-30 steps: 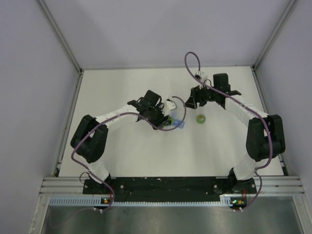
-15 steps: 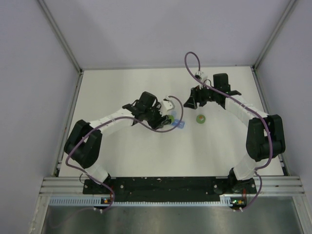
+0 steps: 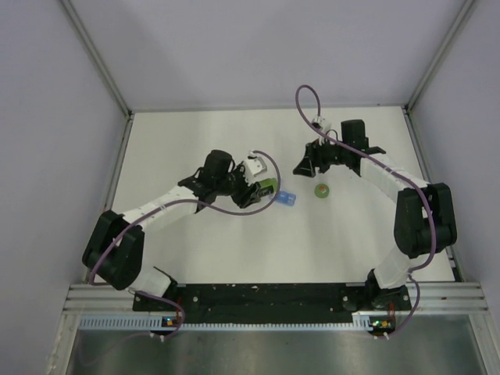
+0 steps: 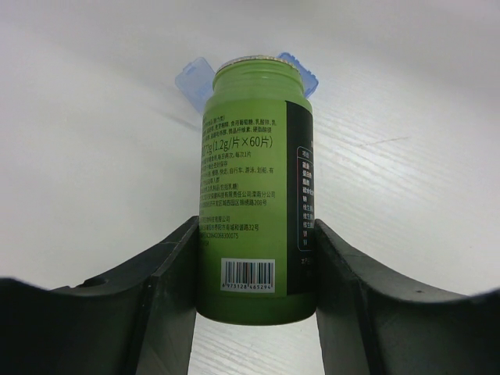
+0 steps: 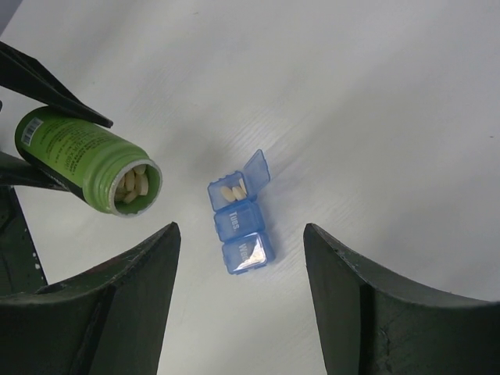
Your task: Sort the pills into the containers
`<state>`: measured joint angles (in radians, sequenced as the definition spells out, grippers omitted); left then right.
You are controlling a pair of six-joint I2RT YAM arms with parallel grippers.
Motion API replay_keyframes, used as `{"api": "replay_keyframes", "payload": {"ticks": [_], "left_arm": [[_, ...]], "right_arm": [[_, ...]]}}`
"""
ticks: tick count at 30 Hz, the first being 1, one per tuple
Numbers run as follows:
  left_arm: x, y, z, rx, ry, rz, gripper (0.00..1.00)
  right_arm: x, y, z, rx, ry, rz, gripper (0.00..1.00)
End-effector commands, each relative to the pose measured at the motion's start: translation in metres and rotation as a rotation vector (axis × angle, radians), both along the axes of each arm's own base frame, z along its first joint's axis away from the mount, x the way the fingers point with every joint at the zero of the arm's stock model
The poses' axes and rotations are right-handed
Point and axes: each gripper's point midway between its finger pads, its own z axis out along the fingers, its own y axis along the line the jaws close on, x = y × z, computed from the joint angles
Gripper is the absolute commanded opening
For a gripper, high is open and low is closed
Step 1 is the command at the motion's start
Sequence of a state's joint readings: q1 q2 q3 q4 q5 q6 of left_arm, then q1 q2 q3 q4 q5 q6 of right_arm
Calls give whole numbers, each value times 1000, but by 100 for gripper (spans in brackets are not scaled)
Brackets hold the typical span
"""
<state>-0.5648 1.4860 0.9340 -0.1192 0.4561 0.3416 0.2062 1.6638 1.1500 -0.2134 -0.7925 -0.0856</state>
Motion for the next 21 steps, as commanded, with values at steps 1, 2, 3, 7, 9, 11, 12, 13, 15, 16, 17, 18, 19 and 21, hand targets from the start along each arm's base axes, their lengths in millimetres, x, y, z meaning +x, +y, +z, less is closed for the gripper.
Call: {"api": "replay_keyframes", "payload": {"ticks": [1,2,3,7,9,11,12,13,15,16,17,18,19,21], "left_arm": [[8,-16,57,-198,-134,-15,0],[8,-17,64,-221,-148,-13,0],[9,-17,68,-238,-154,-6,0],[9,-20,94,-316,-188,1,0],[7,-23,104,-358,-182,-2,0],[2,-27,112,-396,-178,-23,0],[0,-29,115,-412,-173,-36,0],[-1,-31,116,-428,-162,-41,0],[-4,-35,119,-452,-143,-55,0],[-5,-36,120,-461,-133,-62,0],[-6,-37,121,-466,-125,-66,0],[-8,-39,120,-471,-112,-71,0],[-9,-39,119,-473,-104,-78,0],[-11,-40,119,-480,-94,-90,0]], "right_arm": [[-1,5,7,63,-24,52,64],[-4,7,8,72,-21,62,64],[-5,8,9,79,-20,70,64],[-10,14,16,100,-24,97,63],[-12,18,19,104,-29,109,63],[-14,23,22,106,-33,120,62],[-15,25,23,108,-34,126,62],[-17,28,23,109,-33,133,62],[-21,35,28,117,-36,152,62],[-21,37,30,121,-40,156,62],[-22,40,34,125,-46,160,62],[-23,44,38,130,-55,168,62],[-25,48,41,139,-57,177,62],[-27,52,49,159,-63,190,61]]}}
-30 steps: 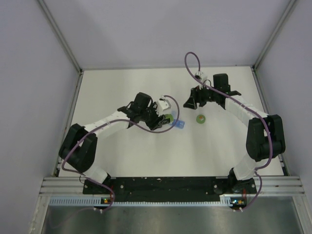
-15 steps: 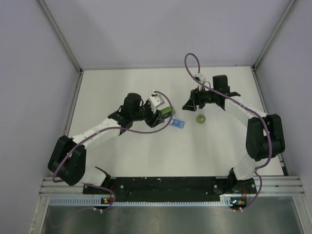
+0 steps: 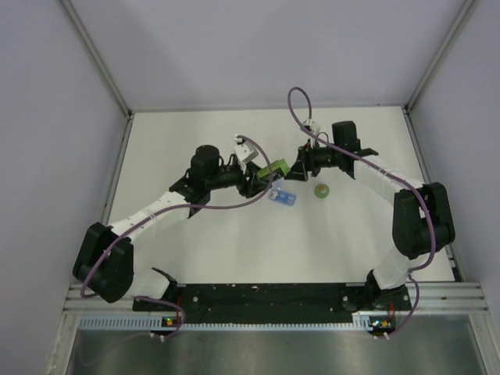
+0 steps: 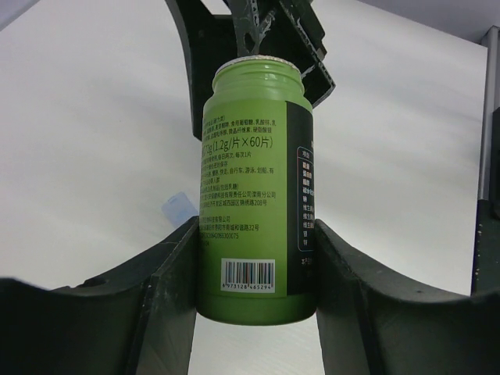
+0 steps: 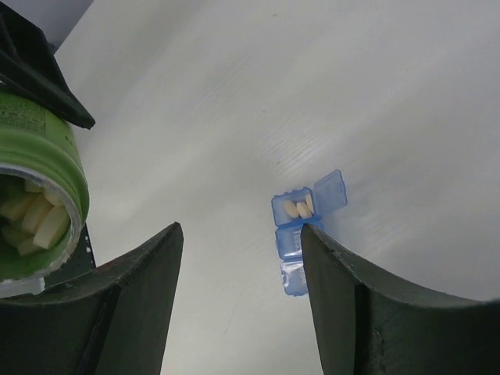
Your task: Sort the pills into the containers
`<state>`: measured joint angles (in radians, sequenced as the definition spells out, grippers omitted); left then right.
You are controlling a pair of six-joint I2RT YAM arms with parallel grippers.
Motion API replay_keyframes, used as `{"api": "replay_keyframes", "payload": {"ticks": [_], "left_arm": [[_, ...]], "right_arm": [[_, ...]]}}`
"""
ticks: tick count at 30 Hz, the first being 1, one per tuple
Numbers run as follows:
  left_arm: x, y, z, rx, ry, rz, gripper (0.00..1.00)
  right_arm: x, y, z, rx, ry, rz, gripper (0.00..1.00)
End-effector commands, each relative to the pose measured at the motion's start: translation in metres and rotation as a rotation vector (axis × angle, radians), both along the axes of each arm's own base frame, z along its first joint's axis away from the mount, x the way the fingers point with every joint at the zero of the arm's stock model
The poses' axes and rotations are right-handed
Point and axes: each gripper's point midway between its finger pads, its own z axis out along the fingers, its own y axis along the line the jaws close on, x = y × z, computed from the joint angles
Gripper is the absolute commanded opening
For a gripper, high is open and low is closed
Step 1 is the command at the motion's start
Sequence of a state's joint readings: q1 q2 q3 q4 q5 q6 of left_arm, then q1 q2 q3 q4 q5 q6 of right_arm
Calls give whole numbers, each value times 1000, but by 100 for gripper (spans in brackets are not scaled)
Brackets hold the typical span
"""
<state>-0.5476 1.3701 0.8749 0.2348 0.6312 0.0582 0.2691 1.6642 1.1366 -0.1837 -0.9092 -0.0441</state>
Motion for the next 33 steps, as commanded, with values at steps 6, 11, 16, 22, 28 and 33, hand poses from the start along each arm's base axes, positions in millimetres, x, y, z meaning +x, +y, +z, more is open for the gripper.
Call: {"api": "replay_keyframes", "payload": {"ticks": [6,11,16,22,28,33], "left_arm": [[-7,-11,22,-88,-28,-76,0],[-4,-13,16,-79,-16,-68,0],[4,-15,8,-61,5,-45,0],[5,-19,-7,-12,27,-40,0],[8,-21,-15,16,29,-29,0],[12,-22,-22,48,31,-18,0]], "right_arm": [[-10,29,58,119,-104,87,61],[-20,33,74,157,-121,112,61],[-32,39,85,167,-134,136,60],[-36,43,92,154,-146,150,60],[-44,53,90,130,-154,179,60],[-48,59,90,112,-159,185,60]]}}
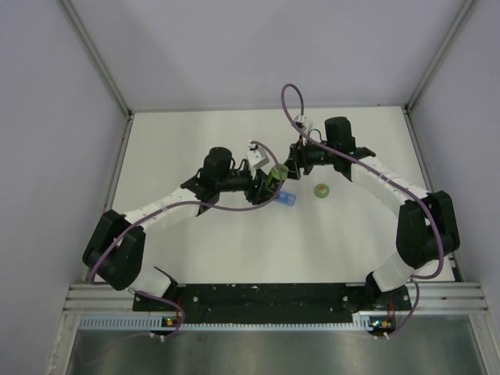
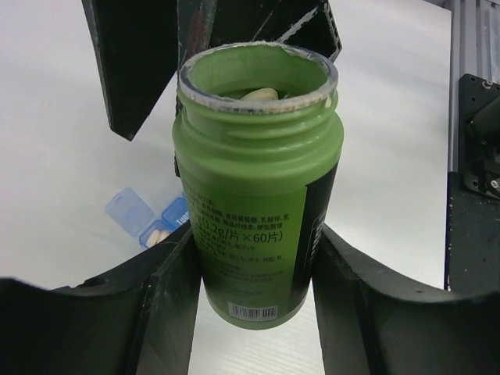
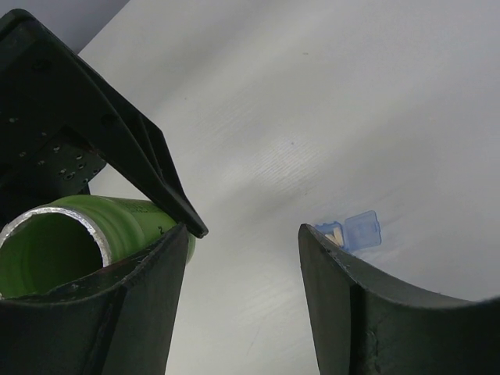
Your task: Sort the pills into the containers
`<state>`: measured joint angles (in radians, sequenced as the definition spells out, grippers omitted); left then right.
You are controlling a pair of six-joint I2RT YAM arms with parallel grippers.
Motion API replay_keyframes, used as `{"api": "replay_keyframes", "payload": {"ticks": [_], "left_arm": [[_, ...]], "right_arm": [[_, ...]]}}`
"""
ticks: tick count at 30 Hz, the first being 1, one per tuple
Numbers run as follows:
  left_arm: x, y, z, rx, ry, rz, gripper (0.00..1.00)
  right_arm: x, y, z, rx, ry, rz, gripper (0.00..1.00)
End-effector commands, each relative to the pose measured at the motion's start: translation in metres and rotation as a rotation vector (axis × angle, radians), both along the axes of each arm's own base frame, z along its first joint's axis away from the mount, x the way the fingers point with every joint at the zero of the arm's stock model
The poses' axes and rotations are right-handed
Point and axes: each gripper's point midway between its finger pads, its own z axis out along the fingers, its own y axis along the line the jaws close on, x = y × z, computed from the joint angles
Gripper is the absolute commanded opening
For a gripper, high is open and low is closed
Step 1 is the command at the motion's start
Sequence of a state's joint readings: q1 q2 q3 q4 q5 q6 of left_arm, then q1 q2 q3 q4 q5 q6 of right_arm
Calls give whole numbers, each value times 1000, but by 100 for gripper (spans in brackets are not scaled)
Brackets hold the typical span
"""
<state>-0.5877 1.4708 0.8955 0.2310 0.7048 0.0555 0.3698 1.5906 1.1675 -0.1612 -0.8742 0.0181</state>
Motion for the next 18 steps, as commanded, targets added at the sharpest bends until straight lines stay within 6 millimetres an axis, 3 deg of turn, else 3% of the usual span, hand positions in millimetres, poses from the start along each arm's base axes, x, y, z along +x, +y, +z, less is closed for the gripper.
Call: {"api": "replay_keyframes", "payload": {"ticks": [1,5,10,13,18], "left_arm": [[27,0,6,29,-59,93,0],[28,1,0,47,-57,98,0],[26,4,3,38,-84,105,0],[24,11,10,30,-110,114,0],[19,25,20,63,-155,126,0]], "right_arm": [[-30,25,49,72,-84,137,60],[-31,25,49,66,-85,131,60],[-15,13,44,-12,-166,42,66],[4,-7,39,-73,-188,-73,70],[33,-57,20,-219,-215,-267,72]]}}
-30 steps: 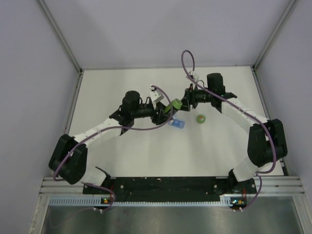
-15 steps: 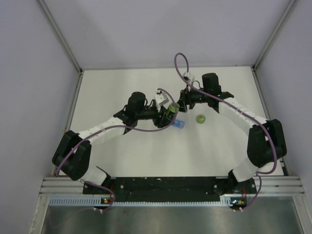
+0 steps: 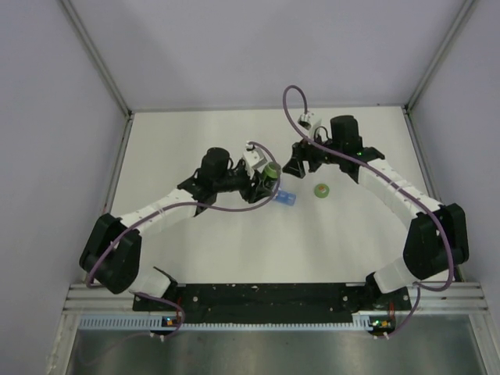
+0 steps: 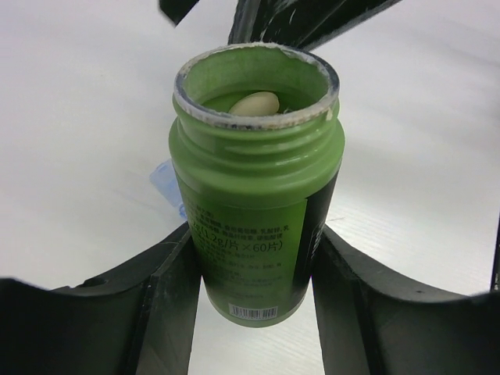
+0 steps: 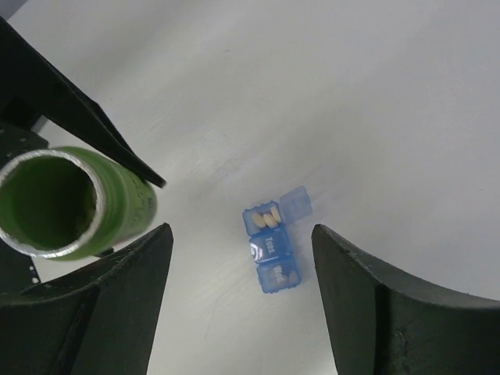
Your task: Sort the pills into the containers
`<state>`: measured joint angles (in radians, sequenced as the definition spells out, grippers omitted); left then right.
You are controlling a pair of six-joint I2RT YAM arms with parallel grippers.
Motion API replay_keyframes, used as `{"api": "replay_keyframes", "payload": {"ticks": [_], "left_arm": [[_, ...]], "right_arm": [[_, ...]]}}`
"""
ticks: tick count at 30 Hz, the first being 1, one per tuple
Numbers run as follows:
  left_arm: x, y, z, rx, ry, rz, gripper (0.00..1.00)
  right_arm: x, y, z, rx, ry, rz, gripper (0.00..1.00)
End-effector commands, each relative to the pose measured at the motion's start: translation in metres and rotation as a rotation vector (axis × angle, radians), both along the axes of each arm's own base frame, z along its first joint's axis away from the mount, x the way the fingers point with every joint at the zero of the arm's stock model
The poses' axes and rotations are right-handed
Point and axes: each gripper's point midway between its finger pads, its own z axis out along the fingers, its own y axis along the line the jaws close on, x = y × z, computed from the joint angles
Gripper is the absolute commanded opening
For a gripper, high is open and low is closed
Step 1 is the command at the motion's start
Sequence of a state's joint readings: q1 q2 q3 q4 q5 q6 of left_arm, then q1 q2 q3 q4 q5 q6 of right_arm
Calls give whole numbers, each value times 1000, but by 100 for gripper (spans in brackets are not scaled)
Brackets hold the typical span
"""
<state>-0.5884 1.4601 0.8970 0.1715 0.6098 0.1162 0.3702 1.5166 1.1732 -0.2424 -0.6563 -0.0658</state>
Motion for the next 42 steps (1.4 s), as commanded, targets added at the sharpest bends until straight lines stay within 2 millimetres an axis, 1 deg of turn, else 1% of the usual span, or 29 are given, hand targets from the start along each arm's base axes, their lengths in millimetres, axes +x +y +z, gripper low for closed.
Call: {"api": "replay_keyframes", "payload": {"ticks": [1,2,6,10,12,13,14,19,24,30,34,42], "left_arm": [[7,18,31,6,-127,56,0],[6,21,34,15,-144,58,0],[2,31,37,55,-171,62,0],[-2,39,38,84,-195,66,0],[-4,41,40,85,-212,63,0],[-8,43,32,106,-189,60,0],[-9,45,32,108,-190,60,0],[-14,48,28,116,-189,54,0],[-16,50,27,120,-191,56,0],[-16,49,26,119,-187,54,0],[-16,49,25,121,-183,52,0],[-17,48,23,122,-174,46,0]], "right_arm": [[18,-41,9,-112,-100,-148,73],[19,-49,2,-141,-97,-169,73],[17,-71,-29,-265,-77,-217,76],[13,-89,-64,-366,-35,-248,76],[11,-97,-82,-411,-6,-255,76],[10,-99,-90,-431,6,-254,77],[10,-102,-99,-450,21,-252,77],[16,-114,-124,-534,49,-270,76],[21,-126,-139,-593,68,-288,77],[19,-132,-156,-618,108,-282,76],[20,-134,-162,-623,122,-279,75],[23,-130,-165,-608,135,-263,69]]}}
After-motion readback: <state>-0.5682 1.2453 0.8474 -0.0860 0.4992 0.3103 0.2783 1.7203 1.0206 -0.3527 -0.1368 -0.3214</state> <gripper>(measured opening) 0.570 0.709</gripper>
